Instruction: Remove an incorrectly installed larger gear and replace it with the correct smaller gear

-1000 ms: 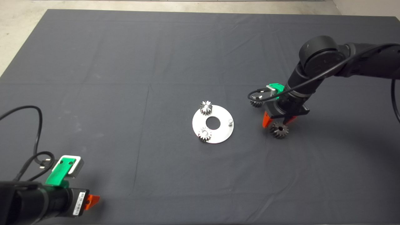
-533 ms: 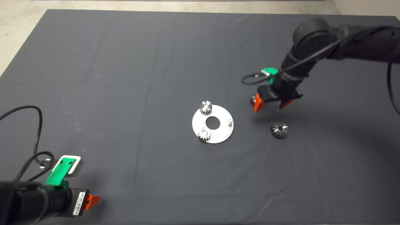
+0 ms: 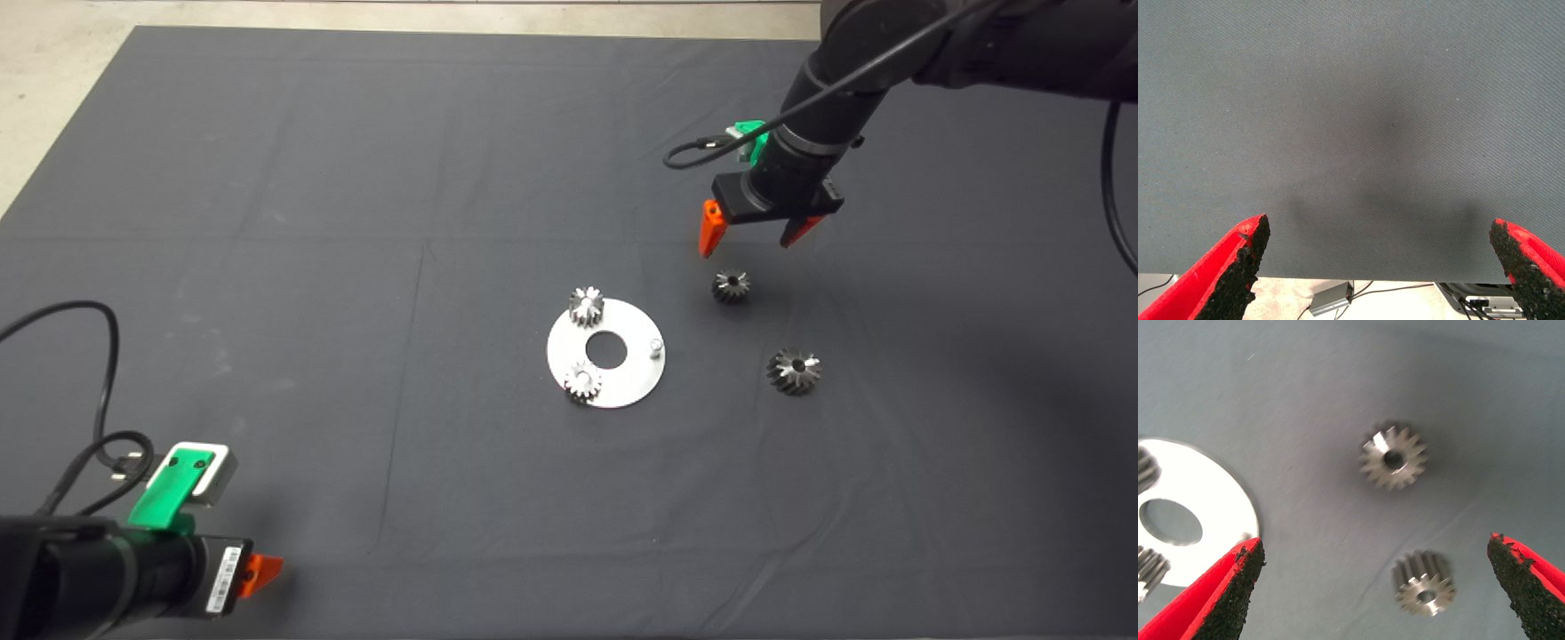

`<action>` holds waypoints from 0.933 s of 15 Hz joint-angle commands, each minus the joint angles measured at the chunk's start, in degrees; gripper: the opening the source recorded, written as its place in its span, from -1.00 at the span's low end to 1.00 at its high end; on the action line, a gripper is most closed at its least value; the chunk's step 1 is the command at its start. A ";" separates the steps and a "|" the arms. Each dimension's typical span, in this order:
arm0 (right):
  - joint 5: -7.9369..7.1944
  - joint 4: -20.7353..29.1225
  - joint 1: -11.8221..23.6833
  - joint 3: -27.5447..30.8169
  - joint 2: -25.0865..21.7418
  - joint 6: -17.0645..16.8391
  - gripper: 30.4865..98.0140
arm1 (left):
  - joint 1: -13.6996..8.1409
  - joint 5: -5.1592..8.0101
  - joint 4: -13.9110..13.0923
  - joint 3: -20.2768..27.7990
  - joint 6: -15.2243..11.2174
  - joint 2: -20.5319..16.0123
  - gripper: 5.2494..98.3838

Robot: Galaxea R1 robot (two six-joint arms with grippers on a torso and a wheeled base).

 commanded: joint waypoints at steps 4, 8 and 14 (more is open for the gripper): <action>-6.13 -2.72 -0.79 -10.19 3.30 -3.60 0.70 | 0.12 0.56 0.71 0.03 -0.20 -0.25 0.69; -6.13 -3.60 -3.15 -11.90 3.83 -4.66 0.70 | 0.12 0.56 0.71 -0.14 -0.20 -0.33 0.69; -6.13 -5.22 -5.50 -11.98 3.65 -4.74 0.70 | 0.12 0.49 0.71 -0.85 -0.20 -0.25 0.69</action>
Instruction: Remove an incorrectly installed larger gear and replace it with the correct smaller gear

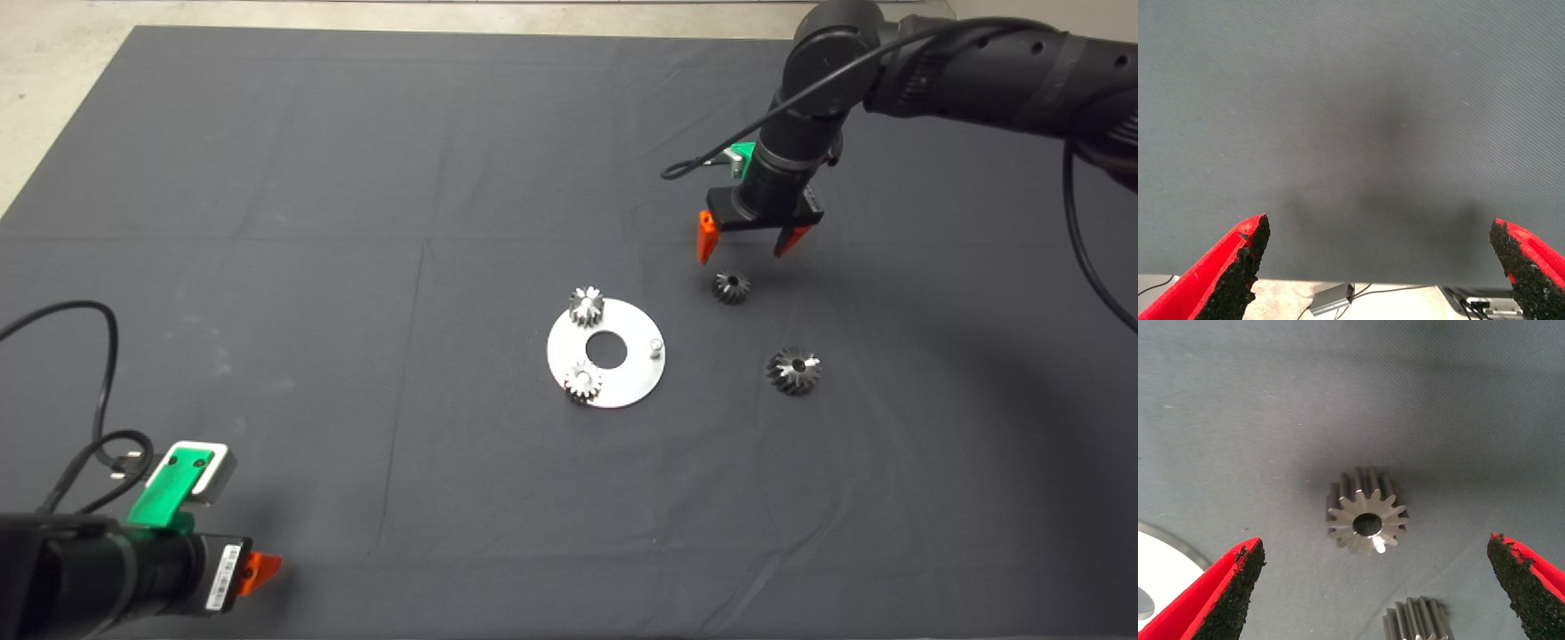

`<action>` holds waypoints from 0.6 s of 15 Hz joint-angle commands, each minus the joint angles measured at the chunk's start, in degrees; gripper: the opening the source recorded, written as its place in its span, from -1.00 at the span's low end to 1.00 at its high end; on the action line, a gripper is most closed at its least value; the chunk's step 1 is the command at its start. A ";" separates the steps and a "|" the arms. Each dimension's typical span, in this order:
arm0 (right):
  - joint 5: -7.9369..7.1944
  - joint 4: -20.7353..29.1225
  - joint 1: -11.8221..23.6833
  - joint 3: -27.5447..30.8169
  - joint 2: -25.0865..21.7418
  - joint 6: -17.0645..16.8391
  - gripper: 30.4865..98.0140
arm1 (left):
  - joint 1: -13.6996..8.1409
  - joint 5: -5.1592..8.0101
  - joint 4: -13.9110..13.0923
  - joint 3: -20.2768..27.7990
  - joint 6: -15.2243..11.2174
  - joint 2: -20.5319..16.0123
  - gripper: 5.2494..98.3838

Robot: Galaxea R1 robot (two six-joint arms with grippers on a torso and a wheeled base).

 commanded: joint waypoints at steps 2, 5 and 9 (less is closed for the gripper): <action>-6.08 -4.26 -1.57 -0.36 0.14 -1.32 0.70 | 0.22 0.47 0.71 -0.36 -0.22 -0.25 0.69; -6.08 -4.78 -2.47 -0.27 -0.12 -1.59 0.70 | 0.85 0.47 0.80 -0.36 -0.22 -0.33 0.69; -6.08 -5.40 -2.89 -0.36 -0.12 -1.84 0.70 | 1.63 0.47 0.80 -0.34 -0.22 -0.33 0.69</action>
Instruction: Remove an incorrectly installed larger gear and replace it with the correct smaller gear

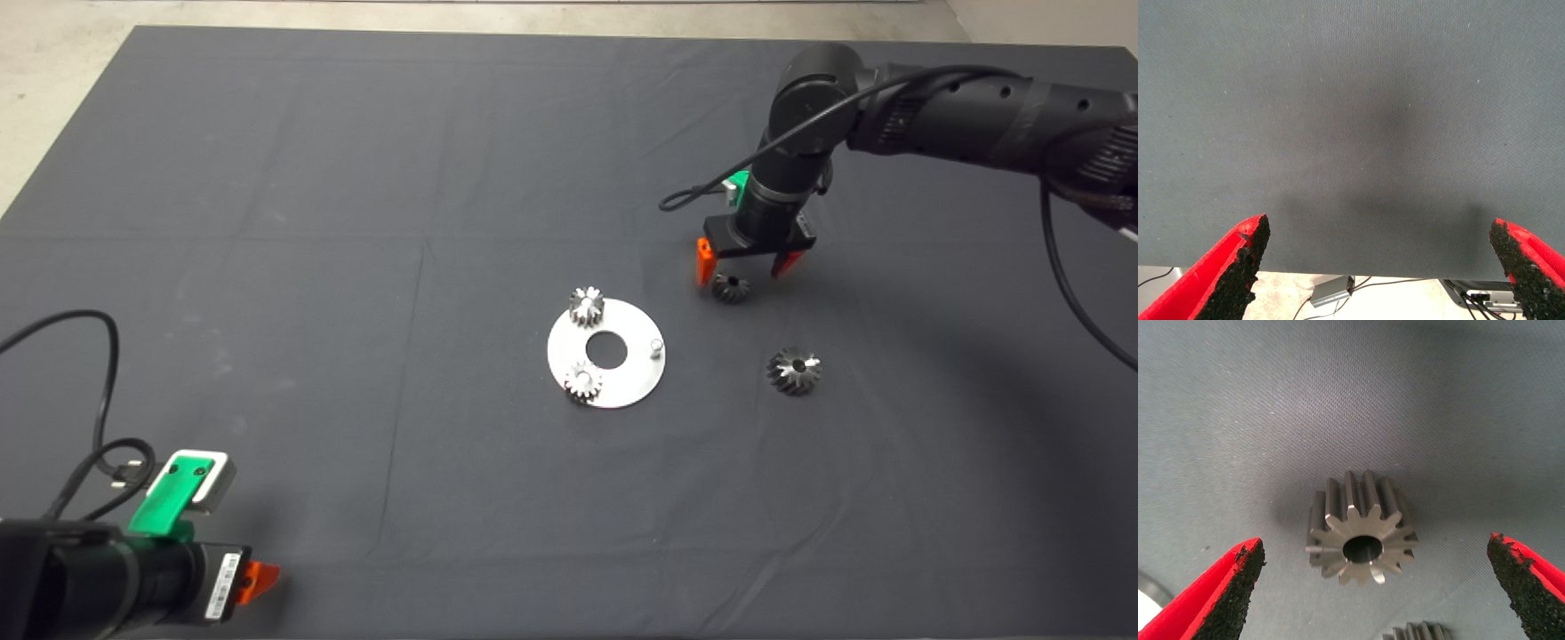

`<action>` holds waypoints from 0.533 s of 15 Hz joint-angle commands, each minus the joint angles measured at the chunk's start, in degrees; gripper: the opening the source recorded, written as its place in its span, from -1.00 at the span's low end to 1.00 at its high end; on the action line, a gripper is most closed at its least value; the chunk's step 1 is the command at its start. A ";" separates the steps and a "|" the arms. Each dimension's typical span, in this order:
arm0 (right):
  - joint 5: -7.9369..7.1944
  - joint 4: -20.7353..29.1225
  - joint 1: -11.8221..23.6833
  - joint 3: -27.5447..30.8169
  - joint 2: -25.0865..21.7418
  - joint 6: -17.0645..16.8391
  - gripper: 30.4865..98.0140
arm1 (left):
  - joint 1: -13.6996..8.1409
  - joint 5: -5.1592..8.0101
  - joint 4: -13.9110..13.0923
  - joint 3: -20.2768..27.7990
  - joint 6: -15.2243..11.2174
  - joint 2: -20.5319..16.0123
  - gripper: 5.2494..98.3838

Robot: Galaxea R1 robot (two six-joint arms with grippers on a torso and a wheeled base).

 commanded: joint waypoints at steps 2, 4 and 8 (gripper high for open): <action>-6.11 -2.86 0.67 0.04 -0.10 -0.72 0.70 | 0.03 0.50 0.61 -0.15 -0.20 -0.25 0.69; -6.11 -2.95 0.67 -0.02 0.16 -0.72 0.67 | 0.03 0.50 0.67 -0.41 -0.20 -0.16 0.69; -6.02 -3.04 0.38 -0.05 0.34 -0.72 0.51 | 0.03 0.50 0.70 -0.50 -0.20 -0.25 0.69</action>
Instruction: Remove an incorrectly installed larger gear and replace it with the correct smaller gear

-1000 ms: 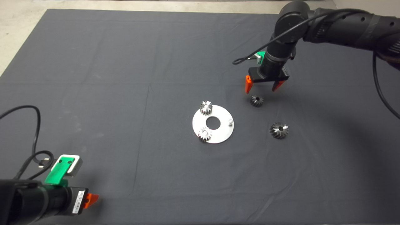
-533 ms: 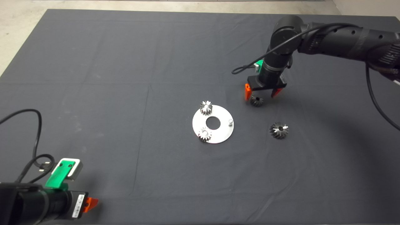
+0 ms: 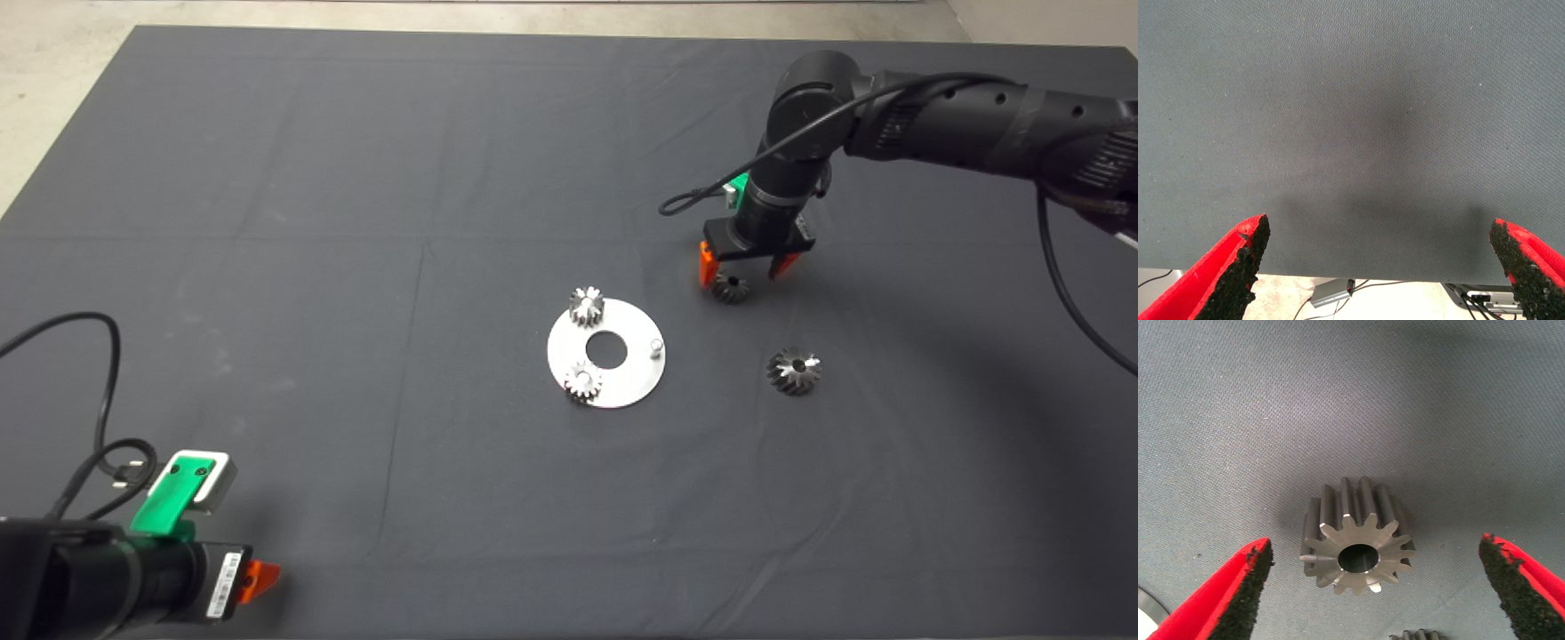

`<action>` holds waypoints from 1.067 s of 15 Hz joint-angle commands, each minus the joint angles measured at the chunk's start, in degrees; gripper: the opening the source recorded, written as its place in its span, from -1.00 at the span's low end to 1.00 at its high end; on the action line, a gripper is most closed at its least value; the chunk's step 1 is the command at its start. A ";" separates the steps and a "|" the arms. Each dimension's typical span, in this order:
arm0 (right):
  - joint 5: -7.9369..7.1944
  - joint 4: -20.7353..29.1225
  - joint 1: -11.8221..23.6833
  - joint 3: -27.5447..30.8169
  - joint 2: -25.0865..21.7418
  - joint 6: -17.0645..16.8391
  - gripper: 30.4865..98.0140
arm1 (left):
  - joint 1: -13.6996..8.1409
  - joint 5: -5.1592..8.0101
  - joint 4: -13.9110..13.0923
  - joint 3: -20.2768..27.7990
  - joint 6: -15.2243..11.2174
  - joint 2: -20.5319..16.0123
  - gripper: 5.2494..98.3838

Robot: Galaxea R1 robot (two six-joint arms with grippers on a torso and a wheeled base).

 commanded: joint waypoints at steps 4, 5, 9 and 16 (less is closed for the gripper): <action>-6.02 -2.38 -0.13 -0.84 0.43 -0.33 0.33 | 0.03 0.50 0.69 -0.17 -0.20 -0.39 0.69; -5.95 -2.63 -0.19 -0.84 0.34 -0.33 0.33 | 0.03 0.50 0.69 -0.17 -0.20 -0.37 0.69; -5.86 -3.09 -0.66 -0.93 0.51 -0.33 0.33 | 0.03 0.50 0.69 -0.08 -0.11 -0.36 0.69; -5.78 -5.01 -0.57 -0.93 3.09 -0.51 0.05 | 0.03 0.50 0.69 -0.17 -0.11 -0.31 0.69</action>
